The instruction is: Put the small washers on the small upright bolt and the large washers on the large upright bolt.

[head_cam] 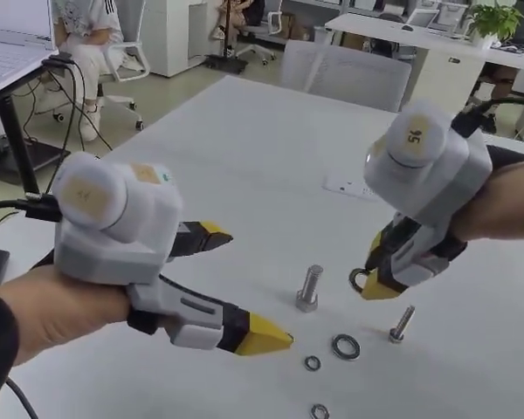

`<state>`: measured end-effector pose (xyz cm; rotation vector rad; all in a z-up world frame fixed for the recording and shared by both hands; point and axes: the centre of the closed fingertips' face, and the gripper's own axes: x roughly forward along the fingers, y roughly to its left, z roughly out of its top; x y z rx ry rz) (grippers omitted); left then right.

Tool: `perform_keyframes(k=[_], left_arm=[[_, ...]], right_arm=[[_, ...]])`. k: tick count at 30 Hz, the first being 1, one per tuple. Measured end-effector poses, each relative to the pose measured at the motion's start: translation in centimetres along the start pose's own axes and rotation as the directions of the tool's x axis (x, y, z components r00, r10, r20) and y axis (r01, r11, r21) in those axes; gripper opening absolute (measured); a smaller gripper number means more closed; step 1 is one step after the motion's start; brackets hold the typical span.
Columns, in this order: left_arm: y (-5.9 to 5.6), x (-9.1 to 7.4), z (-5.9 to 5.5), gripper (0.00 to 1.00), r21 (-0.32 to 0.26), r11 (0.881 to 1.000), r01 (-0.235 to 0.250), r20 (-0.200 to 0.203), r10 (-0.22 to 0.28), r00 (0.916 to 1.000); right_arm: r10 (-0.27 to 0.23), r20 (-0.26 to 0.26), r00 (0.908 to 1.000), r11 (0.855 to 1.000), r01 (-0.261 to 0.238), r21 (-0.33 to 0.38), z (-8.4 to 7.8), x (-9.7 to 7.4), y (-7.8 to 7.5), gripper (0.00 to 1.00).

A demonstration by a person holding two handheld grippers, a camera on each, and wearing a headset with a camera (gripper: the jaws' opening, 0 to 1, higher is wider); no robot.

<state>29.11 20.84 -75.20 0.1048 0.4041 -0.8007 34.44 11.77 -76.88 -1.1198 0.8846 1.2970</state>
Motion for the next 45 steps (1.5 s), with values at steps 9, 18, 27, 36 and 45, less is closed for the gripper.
perform_keyframes(k=[9,18,27,36,45], left_arm=[[1.1,-0.4,-0.5,0.88,-0.018,1.0,-0.024,0.003,0.024,0.9997],[1.4,-0.2,-0.7,0.88,-0.034,0.999,-0.032,0.006,0.033,0.9994],[1.4,0.0,-0.8,0.88,-0.041,0.999,-0.034,0.006,0.034,0.9994],[1.4,0.2,-1.2,0.88,-0.043,0.998,-0.034,-0.004,0.033,0.9994],[1.3,0.1,-1.4,0.88,-0.046,0.998,-0.036,-0.005,0.035,0.9994]], right_arm=[[-0.001,0.005,1.0,0.999,0.001,-0.033,1.7,0.5,-1.7,0.23],[0.013,-0.005,0.9999,0.999,-0.013,-0.047,2.1,1.3,-3.3,0.23],[0.034,-0.015,0.9993,0.997,-0.034,-0.063,2.8,2.7,-4.1,0.23],[0.057,-0.039,0.9976,0.996,-0.06,-0.072,2.8,4.0,-4.2,0.23],[0.076,-0.054,0.9956,0.994,-0.081,-0.08,3.0,4.9,-3.9,0.23]])
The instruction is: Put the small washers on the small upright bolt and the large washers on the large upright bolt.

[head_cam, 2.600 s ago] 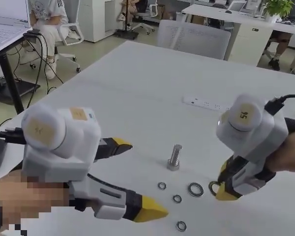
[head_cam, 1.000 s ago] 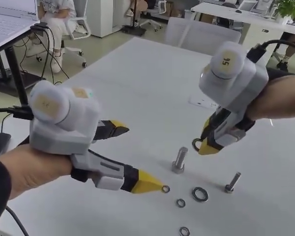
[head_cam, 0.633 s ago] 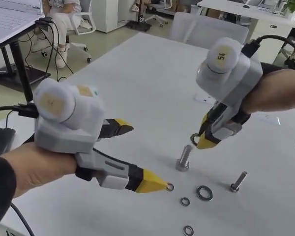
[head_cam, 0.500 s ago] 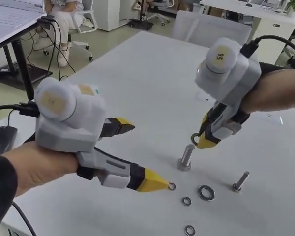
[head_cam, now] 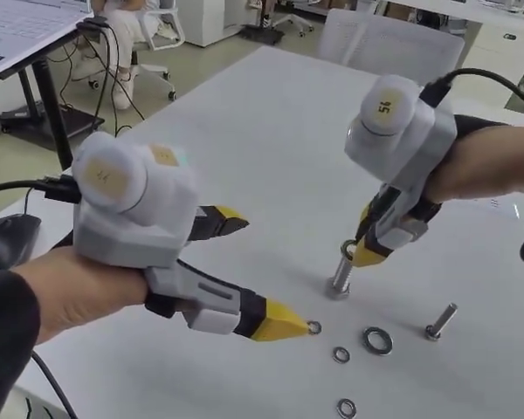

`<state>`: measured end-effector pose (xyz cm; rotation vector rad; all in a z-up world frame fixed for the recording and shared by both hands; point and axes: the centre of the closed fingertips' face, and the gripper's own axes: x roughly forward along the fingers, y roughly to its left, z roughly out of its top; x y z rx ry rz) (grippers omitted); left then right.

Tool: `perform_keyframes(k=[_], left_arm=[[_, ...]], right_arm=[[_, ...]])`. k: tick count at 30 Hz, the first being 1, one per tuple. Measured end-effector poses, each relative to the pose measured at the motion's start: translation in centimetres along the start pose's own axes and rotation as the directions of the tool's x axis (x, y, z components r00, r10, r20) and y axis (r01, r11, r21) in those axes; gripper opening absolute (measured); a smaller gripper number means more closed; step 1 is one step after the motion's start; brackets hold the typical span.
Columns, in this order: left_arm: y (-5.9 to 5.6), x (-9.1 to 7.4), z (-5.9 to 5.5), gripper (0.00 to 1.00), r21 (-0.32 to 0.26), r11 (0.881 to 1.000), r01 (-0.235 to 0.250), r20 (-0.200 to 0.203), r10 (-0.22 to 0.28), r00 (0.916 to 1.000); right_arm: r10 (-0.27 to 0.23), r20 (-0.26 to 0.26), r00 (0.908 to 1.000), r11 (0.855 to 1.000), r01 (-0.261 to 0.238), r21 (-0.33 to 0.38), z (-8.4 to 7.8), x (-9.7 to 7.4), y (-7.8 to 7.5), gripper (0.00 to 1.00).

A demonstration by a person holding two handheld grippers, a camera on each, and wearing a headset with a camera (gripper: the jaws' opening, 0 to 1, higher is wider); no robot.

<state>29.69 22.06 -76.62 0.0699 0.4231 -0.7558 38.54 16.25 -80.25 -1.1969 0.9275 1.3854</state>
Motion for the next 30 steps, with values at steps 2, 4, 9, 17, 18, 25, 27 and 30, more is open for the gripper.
perform_keyframes(k=[2,4,9,17,18,25,27,30], left_arm=[[0.0,0.0,0.0,0.88,0.001,1.0,-0.002,-0.001,0.002,1.0],[0.0,0.0,-0.1,0.88,0.001,1.0,-0.002,-0.003,0.002,1.0],[0.0,-0.1,-0.1,0.88,0.0,1.0,0.0,-0.004,0.0,1.0],[0.1,-0.2,-0.1,0.88,-0.004,1.0,-0.002,-0.003,0.002,1.0],[0.1,-0.2,-0.1,0.88,-0.004,1.0,-0.002,-0.003,0.002,1.0],[0.1,-0.2,-0.2,0.88,-0.006,1.0,-0.002,-0.004,0.002,1.0],[0.2,-0.2,-0.2,0.88,-0.006,1.0,-0.003,-0.004,0.003,1.0],[0.2,-0.1,-0.2,0.88,-0.007,1.0,-0.004,-0.004,0.004,1.0]], right_arm=[[0.002,-0.006,1.0,1.0,-0.002,-0.005,0.0,0.2,0.0,0.23],[0.005,-0.009,0.9999,1.0,-0.005,-0.007,-0.1,0.3,0.0,0.23],[0.015,-0.02,0.9997,1.0,-0.015,-0.011,-0.1,0.7,0.1,0.23],[0.028,-0.035,0.999,1.0,-0.029,-0.012,-0.1,1.4,0.2,0.23],[0.029,-0.037,0.9989,0.999,-0.03,-0.012,-0.2,1.5,0.2,0.23],[0.039,-0.046,0.9982,0.999,-0.04,-0.006,-0.3,2.2,0.4,0.23],[0.043,-0.05,0.9978,0.999,-0.044,-0.007,-0.4,2.4,0.5,0.23],[0.046,-0.057,0.9973,0.999,-0.047,-0.008,-0.4,2.8,0.7,0.23]])
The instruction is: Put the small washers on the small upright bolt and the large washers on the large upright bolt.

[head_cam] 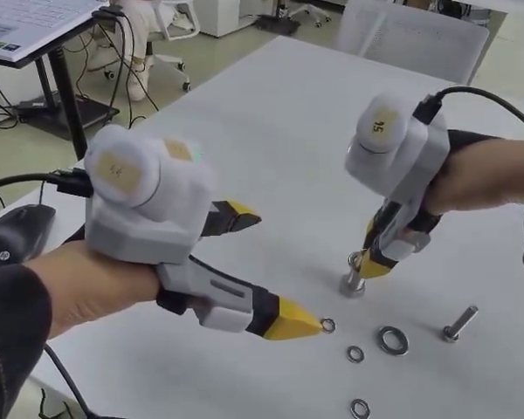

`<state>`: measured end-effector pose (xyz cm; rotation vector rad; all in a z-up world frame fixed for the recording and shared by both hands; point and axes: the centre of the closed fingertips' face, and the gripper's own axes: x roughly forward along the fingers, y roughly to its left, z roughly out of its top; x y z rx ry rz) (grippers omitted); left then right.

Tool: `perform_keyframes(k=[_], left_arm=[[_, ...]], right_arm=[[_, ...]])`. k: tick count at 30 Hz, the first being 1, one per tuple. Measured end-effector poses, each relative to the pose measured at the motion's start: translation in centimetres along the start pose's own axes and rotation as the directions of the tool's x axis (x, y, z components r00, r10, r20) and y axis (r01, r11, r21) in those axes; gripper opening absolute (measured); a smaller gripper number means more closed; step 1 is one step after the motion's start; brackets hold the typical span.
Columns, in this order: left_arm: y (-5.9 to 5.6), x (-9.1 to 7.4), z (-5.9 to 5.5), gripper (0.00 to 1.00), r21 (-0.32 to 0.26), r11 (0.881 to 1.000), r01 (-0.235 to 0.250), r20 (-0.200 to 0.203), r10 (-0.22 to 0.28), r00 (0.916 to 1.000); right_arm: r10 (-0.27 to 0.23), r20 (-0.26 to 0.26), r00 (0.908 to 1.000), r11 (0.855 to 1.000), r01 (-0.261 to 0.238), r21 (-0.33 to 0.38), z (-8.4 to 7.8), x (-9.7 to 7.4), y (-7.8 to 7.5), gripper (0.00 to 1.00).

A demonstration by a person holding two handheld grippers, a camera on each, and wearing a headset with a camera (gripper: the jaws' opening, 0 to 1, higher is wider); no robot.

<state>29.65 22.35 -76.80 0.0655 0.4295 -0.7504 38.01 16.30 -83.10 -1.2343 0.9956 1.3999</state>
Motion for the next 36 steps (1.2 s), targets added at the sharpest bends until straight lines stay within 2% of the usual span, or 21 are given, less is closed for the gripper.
perform_keyframes(k=[12,17,36], left_arm=[[0.0,0.0,-0.1,0.88,-0.003,1.0,-0.001,-0.004,0.001,1.0],[0.1,0.0,-0.2,0.88,-0.005,1.0,-0.003,-0.004,0.003,1.0],[0.0,0.2,-0.4,0.88,-0.006,1.0,0.0,-0.011,0.0,0.9999]], right_arm=[[0.003,0.0,1.0,1.0,-0.003,0.012,-0.3,2.2,-0.3,0.23],[0.005,-0.016,0.9999,1.0,-0.005,0.007,-0.6,3.3,-0.2,0.23],[0.008,0.005,1.0,1.0,-0.008,0.019,-0.6,3.5,-0.7,0.24]])
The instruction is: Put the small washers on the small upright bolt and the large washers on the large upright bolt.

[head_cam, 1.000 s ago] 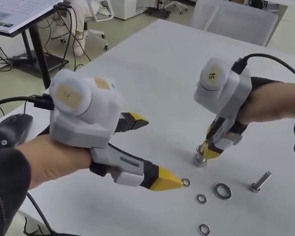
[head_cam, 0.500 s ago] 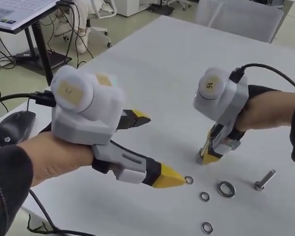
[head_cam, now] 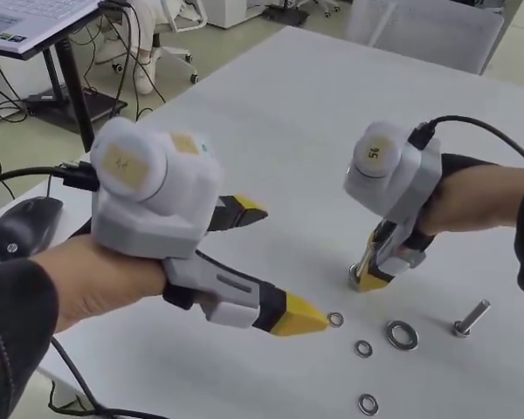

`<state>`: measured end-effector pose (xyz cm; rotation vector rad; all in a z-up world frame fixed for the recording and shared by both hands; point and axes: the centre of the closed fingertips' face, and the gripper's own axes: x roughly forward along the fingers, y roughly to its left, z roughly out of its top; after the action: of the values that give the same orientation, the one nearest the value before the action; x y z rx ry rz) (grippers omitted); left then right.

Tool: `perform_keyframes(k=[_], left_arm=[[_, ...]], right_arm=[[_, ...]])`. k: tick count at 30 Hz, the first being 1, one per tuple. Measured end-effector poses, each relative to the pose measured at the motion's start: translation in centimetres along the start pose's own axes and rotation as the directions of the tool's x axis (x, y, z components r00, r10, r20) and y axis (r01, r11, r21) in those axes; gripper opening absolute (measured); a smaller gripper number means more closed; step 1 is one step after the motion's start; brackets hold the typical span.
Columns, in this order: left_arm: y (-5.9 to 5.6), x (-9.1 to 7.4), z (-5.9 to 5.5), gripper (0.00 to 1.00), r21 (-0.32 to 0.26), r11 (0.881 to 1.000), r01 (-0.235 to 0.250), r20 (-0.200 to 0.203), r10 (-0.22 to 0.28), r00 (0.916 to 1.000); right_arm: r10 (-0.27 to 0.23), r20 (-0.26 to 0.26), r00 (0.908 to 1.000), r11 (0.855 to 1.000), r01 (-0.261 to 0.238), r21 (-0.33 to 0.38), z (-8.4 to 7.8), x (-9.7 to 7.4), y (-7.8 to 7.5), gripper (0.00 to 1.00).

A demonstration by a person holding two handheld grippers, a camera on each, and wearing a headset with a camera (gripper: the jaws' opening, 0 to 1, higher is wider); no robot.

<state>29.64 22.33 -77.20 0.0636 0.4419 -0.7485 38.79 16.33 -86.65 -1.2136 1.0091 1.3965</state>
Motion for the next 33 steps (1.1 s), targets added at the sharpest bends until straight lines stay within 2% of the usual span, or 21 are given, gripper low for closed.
perform_keyframes(k=[11,33], left_arm=[[0.0,0.1,-0.1,0.88,0.0,1.0,0.002,-0.004,-0.002,1.0],[-0.3,0.4,-0.1,0.88,0.009,1.0,0.007,-0.016,-0.007,0.9998]], right_arm=[[-0.007,0.012,0.9999,1.0,0.007,0.012,-0.2,-0.5,-0.1,0.28],[-0.037,0.029,0.9989,0.997,0.035,0.062,-2.6,-2.5,0.3,0.33]])
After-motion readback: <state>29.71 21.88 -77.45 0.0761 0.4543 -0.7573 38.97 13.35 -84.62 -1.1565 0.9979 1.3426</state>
